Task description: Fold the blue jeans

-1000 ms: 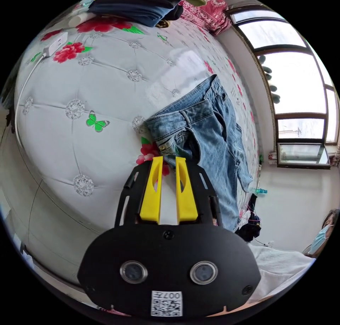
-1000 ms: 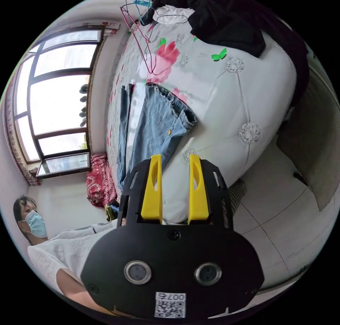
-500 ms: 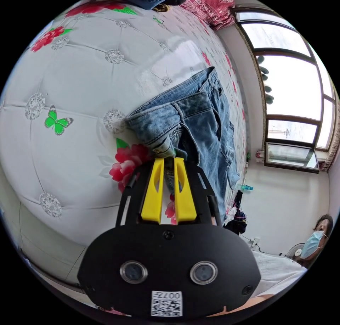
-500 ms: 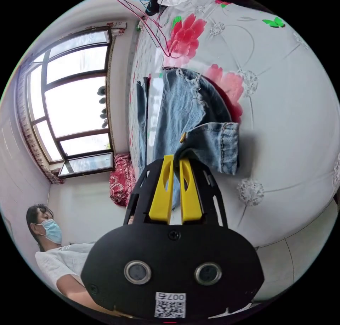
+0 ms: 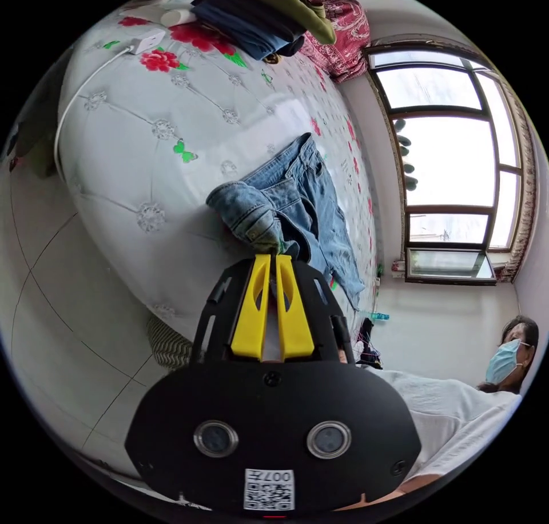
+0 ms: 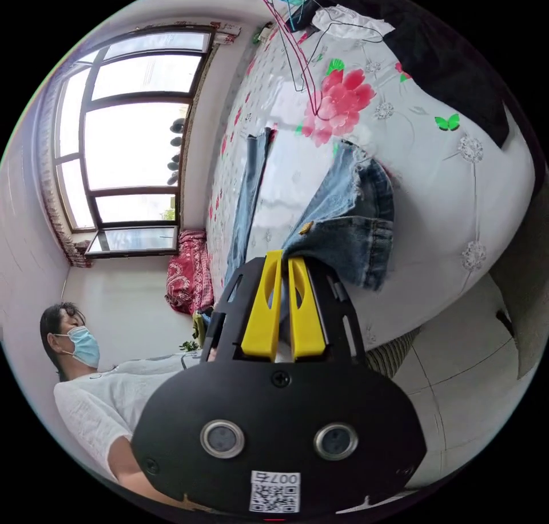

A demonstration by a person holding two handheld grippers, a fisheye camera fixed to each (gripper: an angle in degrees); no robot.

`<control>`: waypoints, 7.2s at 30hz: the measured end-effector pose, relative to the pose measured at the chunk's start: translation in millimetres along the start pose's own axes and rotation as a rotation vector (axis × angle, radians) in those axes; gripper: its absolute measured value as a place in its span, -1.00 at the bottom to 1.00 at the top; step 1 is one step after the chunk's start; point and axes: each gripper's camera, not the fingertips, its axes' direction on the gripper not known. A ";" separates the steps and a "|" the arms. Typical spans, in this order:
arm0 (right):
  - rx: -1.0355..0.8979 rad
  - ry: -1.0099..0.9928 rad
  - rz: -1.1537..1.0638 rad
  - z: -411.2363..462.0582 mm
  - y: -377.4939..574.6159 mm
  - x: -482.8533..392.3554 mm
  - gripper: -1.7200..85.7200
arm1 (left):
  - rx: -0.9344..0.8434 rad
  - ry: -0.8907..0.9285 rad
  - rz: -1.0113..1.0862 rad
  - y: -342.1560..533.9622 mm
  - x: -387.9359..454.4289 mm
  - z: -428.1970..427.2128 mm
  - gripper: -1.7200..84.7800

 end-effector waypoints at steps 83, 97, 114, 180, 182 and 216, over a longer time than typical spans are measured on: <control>-0.398 0.556 -1.572 452.3 -58.0 -340.0 -0.96 | -0.266 -0.339 0.803 -92.8 379.3 355.2 -0.98; -0.008 0.616 -0.988 306.0 -162.5 -278.7 -0.85 | -0.119 -0.440 0.680 -50.8 386.8 403.8 -0.98; -0.003 0.625 -0.643 220.6 -213.1 -199.7 -0.96 | -0.322 -0.736 1.089 99.8 433.9 454.9 -0.98; -0.823 0.623 -2.047 474.4 215.6 -479.1 -0.96 | 0.338 0.172 -0.106 -125.5 12.6 163.3 -0.66; -0.978 0.707 -2.021 500.7 225.5 -446.0 -0.96 | 0.335 0.202 -0.124 -128.7 6.5 172.4 -0.63; -0.586 0.373 -1.388 365.9 43.8 -411.0 -0.93 | -0.163 -0.647 1.660 199.3 374.7 549.5 -0.83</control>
